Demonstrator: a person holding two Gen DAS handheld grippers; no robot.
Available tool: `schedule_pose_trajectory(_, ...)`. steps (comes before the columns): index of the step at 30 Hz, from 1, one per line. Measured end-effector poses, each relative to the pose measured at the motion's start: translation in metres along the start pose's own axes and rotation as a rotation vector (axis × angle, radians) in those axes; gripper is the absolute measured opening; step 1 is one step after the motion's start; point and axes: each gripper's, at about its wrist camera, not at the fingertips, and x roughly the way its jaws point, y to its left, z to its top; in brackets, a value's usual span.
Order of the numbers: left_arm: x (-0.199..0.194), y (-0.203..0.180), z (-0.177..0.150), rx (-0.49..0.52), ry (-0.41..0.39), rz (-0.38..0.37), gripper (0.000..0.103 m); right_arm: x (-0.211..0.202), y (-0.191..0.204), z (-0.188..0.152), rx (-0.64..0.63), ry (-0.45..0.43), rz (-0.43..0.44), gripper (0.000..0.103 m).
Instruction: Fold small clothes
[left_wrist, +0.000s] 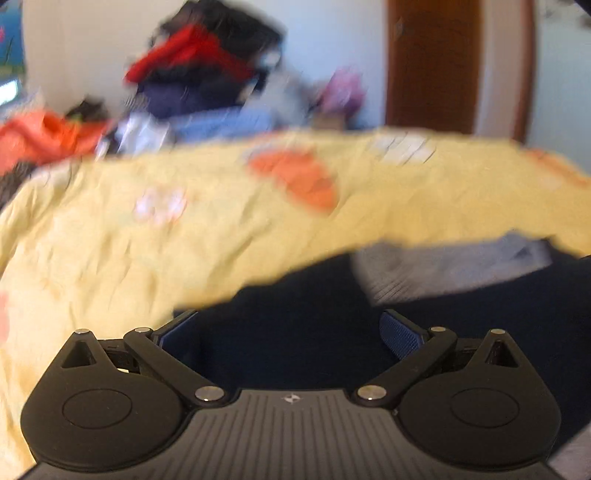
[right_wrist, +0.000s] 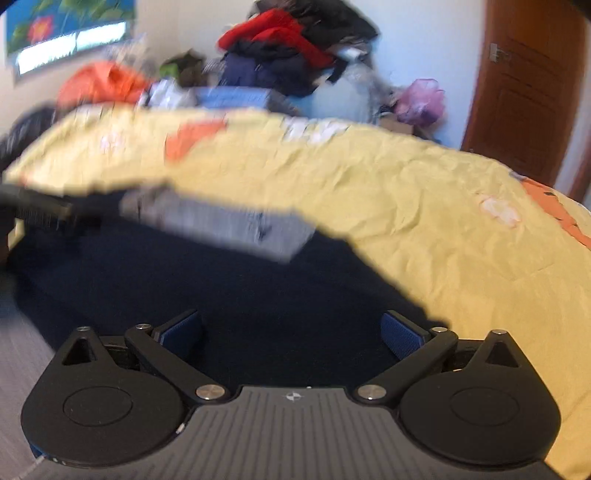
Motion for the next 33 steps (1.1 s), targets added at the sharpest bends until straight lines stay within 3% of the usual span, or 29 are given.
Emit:
schedule_pose_trajectory(2, 0.004, -0.014, 0.008, 0.024, 0.012, -0.052, 0.103, 0.008, 0.002, 0.014, 0.018, -0.023, 0.069, 0.103)
schedule_pose_trajectory(4, 0.022, -0.035, 0.016, 0.078, 0.045, -0.029, 0.103, 0.036, 0.01, 0.027, -0.003, 0.031, 0.057, 0.103)
schedule_pose_trajectory(7, 0.061, -0.054, 0.026, 0.134, 0.105, 0.087, 0.103, 0.079, 0.021, 0.036, -0.112, 0.073, -0.082, 0.101)
schedule_pose_trajectory(9, 0.073, -0.049, 0.029, 0.086, 0.085, 0.085, 0.103, 0.099, 0.021, 0.034, -0.186, 0.088, -0.184, 0.102)
schedule_pose_trajectory(10, 0.078, -0.043, 0.031, 0.056, 0.082, 0.079, 0.103, 0.101, 0.013, 0.033, -0.166, 0.066, -0.156, 0.102)
schedule_pose_trajectory(12, 0.087, -0.028, 0.033, -0.017, 0.085, 0.066, 0.103, 0.107, -0.013, 0.036, -0.019, 0.102, -0.088, 0.103)
schedule_pose_trajectory(16, 0.096, -0.01, 0.035, -0.117, 0.086, 0.086, 0.103, 0.107, -0.022, 0.031, -0.011, 0.07, -0.12, 0.103)
schedule_pose_trajectory(19, 0.097, -0.014, 0.038, -0.115, 0.075, 0.134, 0.103, 0.11, -0.024, 0.034, 0.009, 0.067, -0.138, 0.103)
schedule_pose_trajectory(23, 0.065, -0.036, 0.035, 0.012, 0.021, 0.28, 0.103, 0.087, -0.01, 0.031, 0.023, 0.042, -0.198, 0.096)
schedule_pose_trajectory(24, 0.048, -0.037, 0.032, 0.011, 0.008, 0.27, 0.103, 0.067, -0.006, 0.029, 0.044, 0.006, -0.193, 0.095)
schedule_pose_trajectory(27, -0.012, -0.038, 0.015, -0.041, -0.047, 0.145, 0.103, 0.002, 0.014, 0.008, 0.058, -0.117, -0.04, 0.103)
schedule_pose_trajectory(30, -0.036, -0.05, -0.006, -0.036, -0.016, 0.074, 0.103, -0.012, 0.041, -0.014, 0.012, -0.039, -0.012, 0.103)
schedule_pose_trajectory(33, -0.034, -0.061, -0.025, -0.007, 0.041, 0.072, 0.103, 0.0, 0.058, -0.034, -0.045, 0.032, -0.057, 0.103)
